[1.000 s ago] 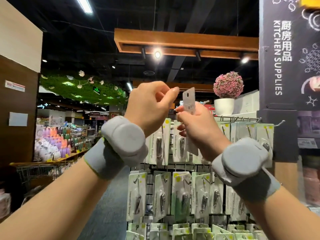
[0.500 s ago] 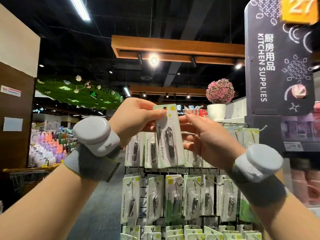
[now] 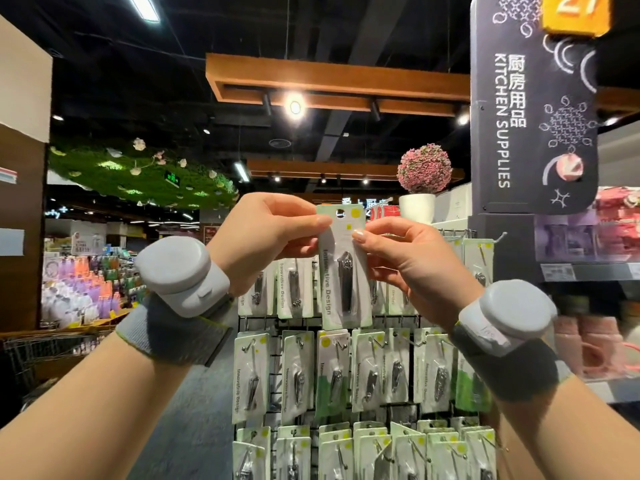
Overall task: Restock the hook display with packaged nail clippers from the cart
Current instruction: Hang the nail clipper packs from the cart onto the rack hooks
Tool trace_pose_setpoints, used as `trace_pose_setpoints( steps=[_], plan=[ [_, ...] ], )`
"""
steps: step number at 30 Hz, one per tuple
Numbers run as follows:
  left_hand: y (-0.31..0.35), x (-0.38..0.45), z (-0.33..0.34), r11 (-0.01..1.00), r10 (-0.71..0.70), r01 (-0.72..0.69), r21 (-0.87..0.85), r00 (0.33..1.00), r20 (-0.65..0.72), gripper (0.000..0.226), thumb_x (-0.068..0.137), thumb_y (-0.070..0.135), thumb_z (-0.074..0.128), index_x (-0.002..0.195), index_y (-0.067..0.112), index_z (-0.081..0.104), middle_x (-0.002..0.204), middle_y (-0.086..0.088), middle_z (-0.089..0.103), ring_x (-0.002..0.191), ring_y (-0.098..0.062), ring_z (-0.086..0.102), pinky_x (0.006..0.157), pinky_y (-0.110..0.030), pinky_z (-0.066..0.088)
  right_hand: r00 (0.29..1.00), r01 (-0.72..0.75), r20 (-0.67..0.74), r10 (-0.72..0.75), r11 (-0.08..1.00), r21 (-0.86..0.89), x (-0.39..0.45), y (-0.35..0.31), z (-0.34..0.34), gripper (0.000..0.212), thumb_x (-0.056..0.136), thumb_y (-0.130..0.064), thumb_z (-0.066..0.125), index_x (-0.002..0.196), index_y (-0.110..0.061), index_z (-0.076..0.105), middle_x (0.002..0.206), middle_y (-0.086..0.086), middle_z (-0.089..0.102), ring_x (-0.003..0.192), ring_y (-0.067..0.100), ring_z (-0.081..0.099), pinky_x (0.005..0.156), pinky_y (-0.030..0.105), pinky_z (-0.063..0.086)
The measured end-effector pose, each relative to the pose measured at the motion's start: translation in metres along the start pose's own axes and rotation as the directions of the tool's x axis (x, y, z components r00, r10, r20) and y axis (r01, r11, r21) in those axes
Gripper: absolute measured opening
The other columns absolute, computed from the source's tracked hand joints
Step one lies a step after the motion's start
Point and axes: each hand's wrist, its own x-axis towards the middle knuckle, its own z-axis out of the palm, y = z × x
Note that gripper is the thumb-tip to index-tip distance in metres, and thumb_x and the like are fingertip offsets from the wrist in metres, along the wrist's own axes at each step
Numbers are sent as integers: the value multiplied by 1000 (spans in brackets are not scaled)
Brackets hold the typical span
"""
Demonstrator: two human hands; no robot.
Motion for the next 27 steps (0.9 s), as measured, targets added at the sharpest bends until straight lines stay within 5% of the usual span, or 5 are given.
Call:
trace_pose_setpoints(
  steps=[5, 10, 16, 22, 27],
  plan=[
    [-7, -9, 19, 1000, 13, -14, 17, 999, 52, 4, 81, 5, 67, 85, 5, 69, 77, -7, 72, 66, -14, 66, 62, -22, 56, 998, -33, -61, 31, 999, -36, -15, 1, -15, 9, 85, -7, 63, 77, -9, 63, 66, -1, 66, 56, 9, 61, 53, 20, 51],
    [-9, -7, 24, 990, 108, -105, 90, 994, -23, 9, 81, 4, 66, 90, 3, 69, 81, -10, 71, 65, -10, 67, 58, -20, 56, 981, -27, -194, 24, 1000, -13, -22, -9, -43, 23, 97, -21, 49, 91, -5, 65, 77, 8, 71, 65, 17, 68, 61, 23, 56],
    [-12, 5, 45, 951, 183, -147, 273, 977, -112, 13, 79, 4, 70, 77, 16, 67, 74, -4, 70, 57, -6, 63, 57, -20, 54, 953, -22, -304, 6, 999, -49, -24, -11, -94, 21, 97, -15, 49, 84, -10, 65, 70, 4, 71, 63, 16, 68, 58, 21, 56],
    [-17, 18, 66, 897, 235, -155, 414, 961, -149, 25, 79, 4, 71, 102, 13, 69, 77, -10, 71, 67, -21, 66, 62, -23, 56, 977, 38, -206, -60, 994, -105, -8, -6, -125, 4, 88, -5, 62, 90, -6, 65, 76, 9, 70, 66, 18, 67, 61, 23, 56],
    [-12, 24, 92, 913, 220, -150, 380, 964, -147, 23, 78, 1, 71, 98, 10, 69, 75, -13, 72, 65, -21, 66, 61, -26, 56, 980, 150, -68, -185, 926, -347, 16, -5, -134, 8, 83, -11, 70, 91, -13, 69, 85, 3, 72, 78, 12, 67, 67, 22, 52]
  ],
)
